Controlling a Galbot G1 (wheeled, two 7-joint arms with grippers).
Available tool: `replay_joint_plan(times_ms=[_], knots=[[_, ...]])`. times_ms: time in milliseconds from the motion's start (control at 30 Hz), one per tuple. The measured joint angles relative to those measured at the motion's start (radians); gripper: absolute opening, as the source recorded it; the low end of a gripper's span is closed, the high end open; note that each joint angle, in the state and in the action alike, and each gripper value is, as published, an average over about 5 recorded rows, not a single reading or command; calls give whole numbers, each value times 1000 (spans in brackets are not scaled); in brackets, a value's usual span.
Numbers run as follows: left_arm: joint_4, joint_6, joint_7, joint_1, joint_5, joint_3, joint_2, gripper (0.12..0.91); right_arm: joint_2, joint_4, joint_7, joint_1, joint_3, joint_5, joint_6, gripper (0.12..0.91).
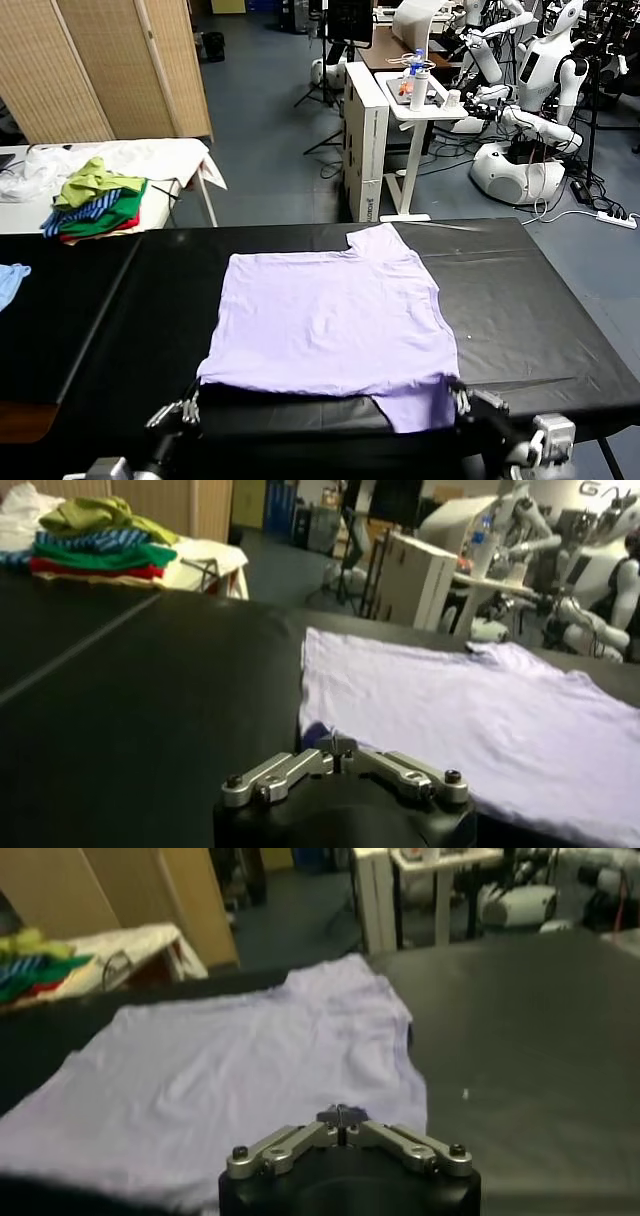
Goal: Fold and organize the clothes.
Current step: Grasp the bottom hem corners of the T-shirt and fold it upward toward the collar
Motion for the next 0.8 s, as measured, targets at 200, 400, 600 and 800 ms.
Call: replay_joint_plan(times_ms=[200,400,600,800], knots=[[73,-10,-9,-107,12,18,8,146,5,-107,-3,141,-79,-38,8,140],[148,-9,-4,-203,13,37,42,146,24,-193,-8,216,-147,-84,12,140],[226,-4,0,-280,13,61,83,146,41,-237,-13,236,-166,-97,5,141],[279,4,-2,-316,13,75,101,147,31,-204,-38,212,-147,-81,-39,331]])
